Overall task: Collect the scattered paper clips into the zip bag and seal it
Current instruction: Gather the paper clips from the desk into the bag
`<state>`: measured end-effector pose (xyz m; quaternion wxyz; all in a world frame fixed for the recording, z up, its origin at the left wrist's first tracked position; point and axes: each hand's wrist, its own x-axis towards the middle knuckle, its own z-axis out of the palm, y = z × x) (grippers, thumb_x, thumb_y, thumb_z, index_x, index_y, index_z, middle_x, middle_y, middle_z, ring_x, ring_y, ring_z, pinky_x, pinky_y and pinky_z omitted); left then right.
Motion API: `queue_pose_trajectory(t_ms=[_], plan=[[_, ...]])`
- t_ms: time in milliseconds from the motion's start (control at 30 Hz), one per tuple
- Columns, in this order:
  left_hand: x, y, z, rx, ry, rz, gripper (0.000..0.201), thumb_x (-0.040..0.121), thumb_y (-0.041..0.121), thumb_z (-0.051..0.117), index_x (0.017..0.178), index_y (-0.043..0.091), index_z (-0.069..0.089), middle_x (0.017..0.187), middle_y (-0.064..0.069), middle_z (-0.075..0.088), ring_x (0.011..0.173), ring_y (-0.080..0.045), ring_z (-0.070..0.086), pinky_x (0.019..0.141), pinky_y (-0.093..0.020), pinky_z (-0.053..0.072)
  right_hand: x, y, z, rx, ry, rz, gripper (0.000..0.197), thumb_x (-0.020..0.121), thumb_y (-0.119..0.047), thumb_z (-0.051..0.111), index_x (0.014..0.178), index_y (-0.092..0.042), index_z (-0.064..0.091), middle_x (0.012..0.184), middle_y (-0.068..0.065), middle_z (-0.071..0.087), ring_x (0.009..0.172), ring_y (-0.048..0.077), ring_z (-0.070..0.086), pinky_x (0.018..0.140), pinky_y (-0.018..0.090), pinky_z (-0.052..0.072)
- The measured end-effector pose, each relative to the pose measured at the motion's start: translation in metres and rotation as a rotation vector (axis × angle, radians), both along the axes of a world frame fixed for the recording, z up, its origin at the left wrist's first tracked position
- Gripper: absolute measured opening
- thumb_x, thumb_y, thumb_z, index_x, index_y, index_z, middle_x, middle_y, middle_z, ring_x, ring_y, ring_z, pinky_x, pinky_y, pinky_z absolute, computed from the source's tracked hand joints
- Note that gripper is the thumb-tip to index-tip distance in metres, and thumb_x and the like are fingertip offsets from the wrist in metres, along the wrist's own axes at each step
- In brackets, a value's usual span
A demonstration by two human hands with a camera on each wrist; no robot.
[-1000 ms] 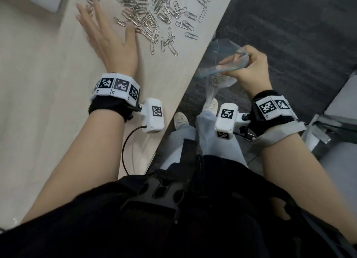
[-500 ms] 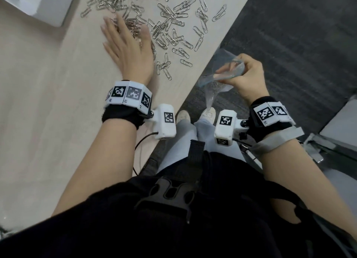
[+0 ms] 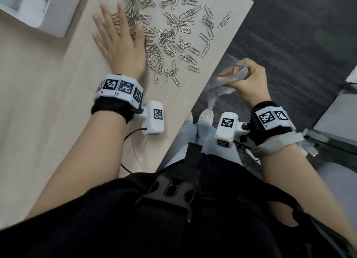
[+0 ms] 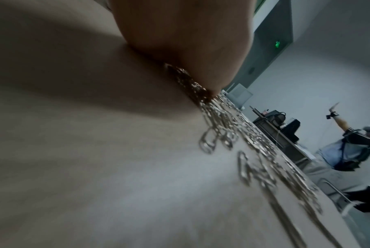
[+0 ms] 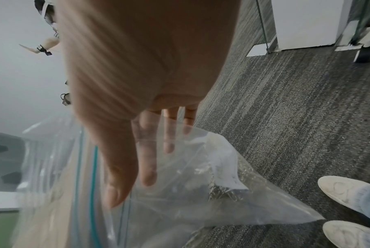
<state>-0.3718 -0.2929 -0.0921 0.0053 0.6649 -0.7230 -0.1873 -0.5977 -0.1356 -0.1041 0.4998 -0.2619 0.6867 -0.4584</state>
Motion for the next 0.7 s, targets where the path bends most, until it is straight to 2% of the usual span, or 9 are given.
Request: queue_pose_trajectory(t_ms=[100,167,233,267,333,400,467,567,700], plan=[[-0.003,0.017,0.003,0.042,0.038,-0.083,0.059,0.099,0.047,0.021,0.149,0.021,0.004,0.157,-0.014,-0.007,0.144,-0.035,-0.010,0.115,-0.054,-0.008,0.005,0.001,-0.002,-0.001,-0.009,-0.036,0.038,0.065,0.002,0.083,0.067,-0.019,0.051,0.064,-0.011,0.071,0.065,0.007,0.064,0.067,0.024,0.054],[-0.006,0.027,0.006,0.075,0.078,-0.133,0.059,0.100,0.046,0.022,0.149,0.020,0.004,0.157,-0.014,-0.008,0.144,-0.035,-0.012,0.114,-0.053,-0.010,0.007,0.004,-0.005,-0.006,-0.006,-0.052,0.039,0.066,0.004,0.082,0.067,-0.018,0.049,0.063,-0.012,0.071,0.064,0.004,0.065,0.067,0.022,0.054],[-0.007,0.033,0.008,0.090,0.138,-0.169,0.057,0.100,0.044,0.026,0.149,0.018,0.011,0.157,-0.014,-0.004,0.144,-0.033,-0.009,0.115,-0.051,-0.009,0.009,0.006,-0.006,-0.009,0.001,-0.059,0.040,0.066,0.002,0.083,0.066,-0.018,0.049,0.063,-0.012,0.071,0.065,0.005,0.065,0.067,0.023,0.054],[-0.006,0.035,0.010,0.081,0.185,-0.182,0.054,0.099,0.041,0.030,0.147,0.017,0.020,0.157,-0.014,0.004,0.145,-0.033,-0.003,0.116,-0.049,-0.005,0.010,0.007,-0.006,-0.009,0.003,-0.066,0.040,0.065,0.002,0.083,0.066,-0.019,0.048,0.064,-0.011,0.071,0.066,0.008,0.066,0.068,0.025,0.055],[-0.001,0.036,0.016,0.016,0.284,-0.185,0.046,0.095,0.037,0.040,0.134,0.013,0.045,0.149,-0.012,0.029,0.140,-0.030,0.021,0.116,-0.043,0.014,0.012,0.010,-0.007,-0.011,0.006,-0.084,0.041,0.065,0.001,0.083,0.064,-0.021,0.048,0.064,-0.008,0.071,0.069,0.015,0.066,0.071,0.028,0.055],[0.003,0.034,0.023,-0.044,0.296,-0.145,0.039,0.089,0.035,0.047,0.122,0.016,0.055,0.137,-0.005,0.043,0.130,-0.024,0.033,0.107,-0.035,0.025,0.013,0.012,-0.007,-0.017,0.014,-0.087,0.041,0.065,-0.001,0.084,0.064,-0.022,0.049,0.065,-0.007,0.071,0.072,0.020,0.065,0.072,0.031,0.055],[0.005,0.032,0.027,-0.042,0.204,-0.118,0.043,0.085,0.035,0.051,0.126,0.023,0.051,0.139,0.000,0.040,0.130,-0.022,0.031,0.101,-0.032,0.024,0.014,0.014,-0.006,-0.019,0.016,-0.080,0.041,0.065,-0.002,0.084,0.064,-0.022,0.049,0.065,-0.008,0.071,0.073,0.022,0.064,0.071,0.030,0.055],[0.006,0.033,0.029,0.013,0.110,-0.148,0.053,0.083,0.036,0.051,0.134,0.029,0.043,0.146,0.002,0.031,0.134,-0.025,0.024,0.104,-0.040,0.024,0.015,0.018,-0.006,-0.018,0.013,-0.082,0.041,0.066,-0.002,0.084,0.063,-0.021,0.047,0.064,-0.009,0.071,0.073,0.022,0.064,0.070,0.027,0.055],[0.008,0.044,0.028,0.030,0.154,-0.218,0.050,0.083,0.033,0.052,0.133,0.027,0.046,0.144,0.003,0.034,0.131,-0.026,0.026,0.102,-0.034,0.023,0.018,0.023,-0.004,-0.020,0.009,-0.077,0.041,0.066,-0.004,0.084,0.064,-0.022,0.047,0.064,-0.009,0.071,0.069,0.014,0.065,0.070,0.024,0.054]])
